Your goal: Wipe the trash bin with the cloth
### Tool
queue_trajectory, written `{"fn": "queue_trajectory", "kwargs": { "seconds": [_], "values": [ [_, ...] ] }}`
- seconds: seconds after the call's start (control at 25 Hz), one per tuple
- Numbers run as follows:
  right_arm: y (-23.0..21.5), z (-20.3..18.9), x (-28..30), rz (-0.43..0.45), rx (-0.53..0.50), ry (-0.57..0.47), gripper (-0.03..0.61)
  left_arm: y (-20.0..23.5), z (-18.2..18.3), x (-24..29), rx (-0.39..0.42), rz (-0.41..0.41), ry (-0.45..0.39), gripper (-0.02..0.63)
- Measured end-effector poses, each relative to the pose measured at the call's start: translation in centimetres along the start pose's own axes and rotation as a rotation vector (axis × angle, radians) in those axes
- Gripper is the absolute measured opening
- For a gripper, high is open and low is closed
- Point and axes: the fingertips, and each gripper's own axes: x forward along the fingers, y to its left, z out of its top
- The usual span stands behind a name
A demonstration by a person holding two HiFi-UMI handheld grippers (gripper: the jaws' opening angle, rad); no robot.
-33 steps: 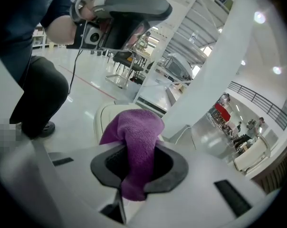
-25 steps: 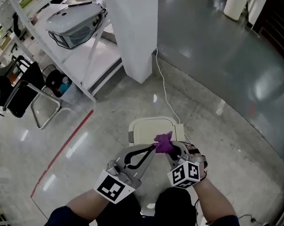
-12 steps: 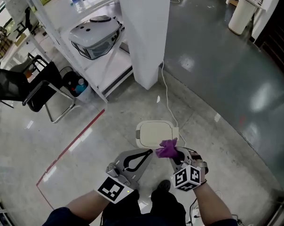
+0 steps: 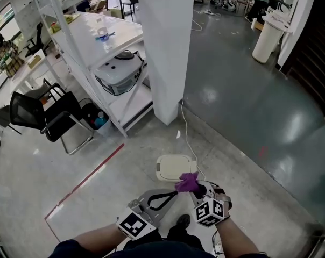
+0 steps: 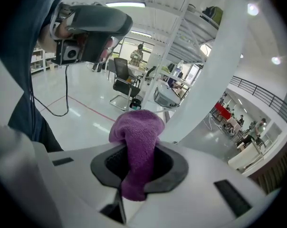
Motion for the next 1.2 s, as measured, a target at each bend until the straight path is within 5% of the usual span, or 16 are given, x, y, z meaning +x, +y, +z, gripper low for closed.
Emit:
{"fn": "queue_trajectory", "kwargs": {
  "seconds": [0.36, 0.92, 1.2],
  "values": [
    [0.5, 4.8, -5.7, -0.042, 0.020, -0.069, 0.078, -3.1, 5.1, -3.4, 0.042, -0.022, 0.000, -0.002],
    [1.4, 9.4, -10.6, -0.092, 0.090, -0.188, 0.078, -3.9, 6.8, -6.9, 0.038, 0.034, -0.054, -0.002],
    [0.5, 13.3, -15.8, -0.039, 0.333, -0.408, 0.078, -4.0, 8.5, -7.8, 0.031, 0.049, -0.084, -0.002]
  ]
}}
